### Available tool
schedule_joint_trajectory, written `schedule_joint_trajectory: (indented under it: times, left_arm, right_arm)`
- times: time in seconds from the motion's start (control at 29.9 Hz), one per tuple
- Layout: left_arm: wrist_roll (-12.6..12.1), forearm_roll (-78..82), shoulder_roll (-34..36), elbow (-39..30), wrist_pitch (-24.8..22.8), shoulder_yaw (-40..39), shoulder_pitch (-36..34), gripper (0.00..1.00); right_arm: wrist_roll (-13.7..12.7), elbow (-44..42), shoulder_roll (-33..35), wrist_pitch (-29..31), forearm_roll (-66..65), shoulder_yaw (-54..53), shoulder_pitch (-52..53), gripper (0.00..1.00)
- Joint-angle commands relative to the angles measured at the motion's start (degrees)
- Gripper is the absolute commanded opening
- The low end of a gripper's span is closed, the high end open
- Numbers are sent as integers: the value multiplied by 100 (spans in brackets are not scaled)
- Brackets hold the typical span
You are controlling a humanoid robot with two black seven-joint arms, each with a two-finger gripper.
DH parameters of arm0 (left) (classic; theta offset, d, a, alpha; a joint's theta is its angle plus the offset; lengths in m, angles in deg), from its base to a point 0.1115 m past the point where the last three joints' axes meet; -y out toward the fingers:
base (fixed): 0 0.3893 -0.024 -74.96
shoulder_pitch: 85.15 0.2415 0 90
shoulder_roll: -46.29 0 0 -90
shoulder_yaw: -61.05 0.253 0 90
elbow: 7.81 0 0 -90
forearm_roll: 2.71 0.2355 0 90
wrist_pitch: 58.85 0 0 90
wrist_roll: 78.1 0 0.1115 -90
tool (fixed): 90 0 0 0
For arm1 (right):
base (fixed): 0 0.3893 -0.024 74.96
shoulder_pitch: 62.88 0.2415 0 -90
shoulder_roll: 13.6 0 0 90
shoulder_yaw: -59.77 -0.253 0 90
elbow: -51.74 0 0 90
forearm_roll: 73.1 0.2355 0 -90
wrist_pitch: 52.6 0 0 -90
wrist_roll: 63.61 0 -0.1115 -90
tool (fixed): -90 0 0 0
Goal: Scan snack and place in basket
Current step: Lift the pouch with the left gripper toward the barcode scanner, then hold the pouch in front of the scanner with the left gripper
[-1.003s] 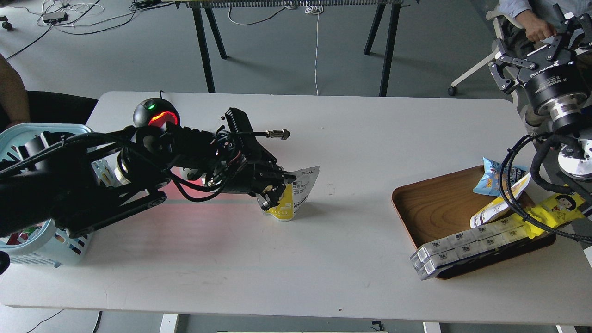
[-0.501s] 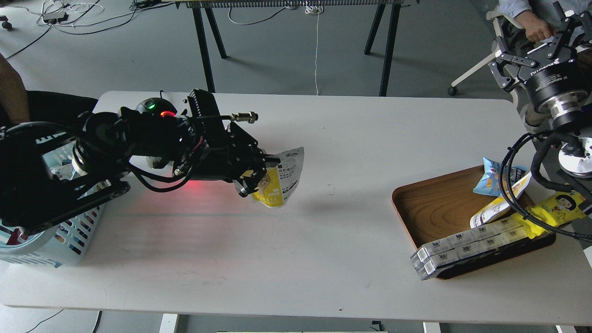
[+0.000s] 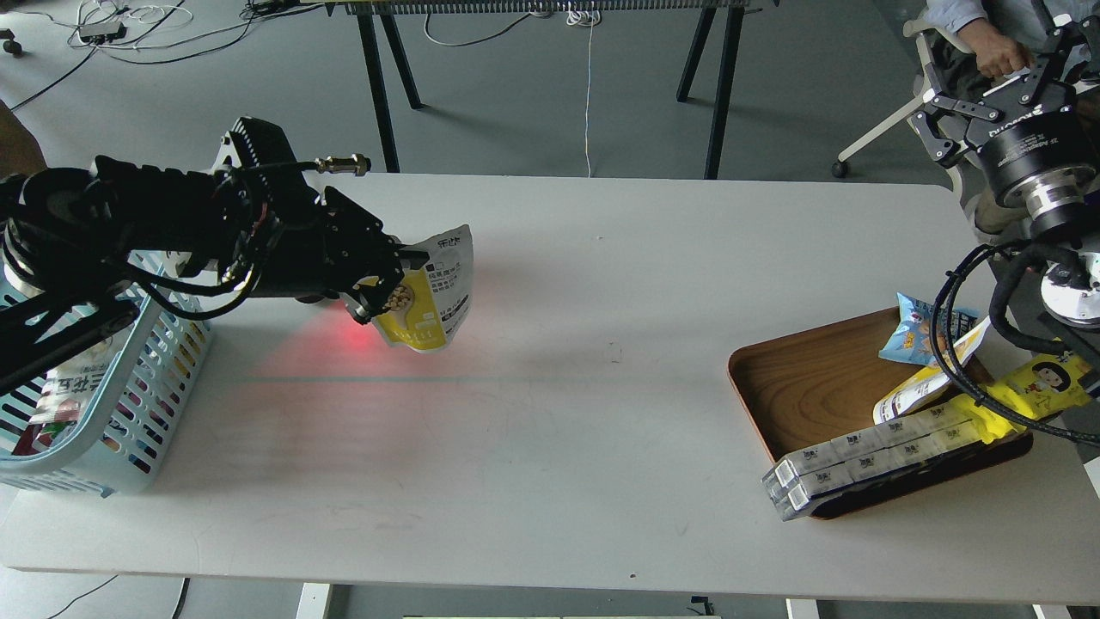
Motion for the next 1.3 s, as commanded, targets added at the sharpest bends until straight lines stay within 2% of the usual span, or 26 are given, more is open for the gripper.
schedule_joint_trajectory:
  times: [0.0,0.23,1.27]
  left_arm:
    - [33,0,116,41,-6,5,22,0]
    - [130,0,195,199,11,-3,22,0]
    - [174,0,362,173,3,-153,109,0]
  right_arm:
    - [1,-1,24,9,-2,8,-9,96]
    - [1,-9,15,9,-2,0,-9,96]
    - [1,-9,15,0,-46,0,-9,96]
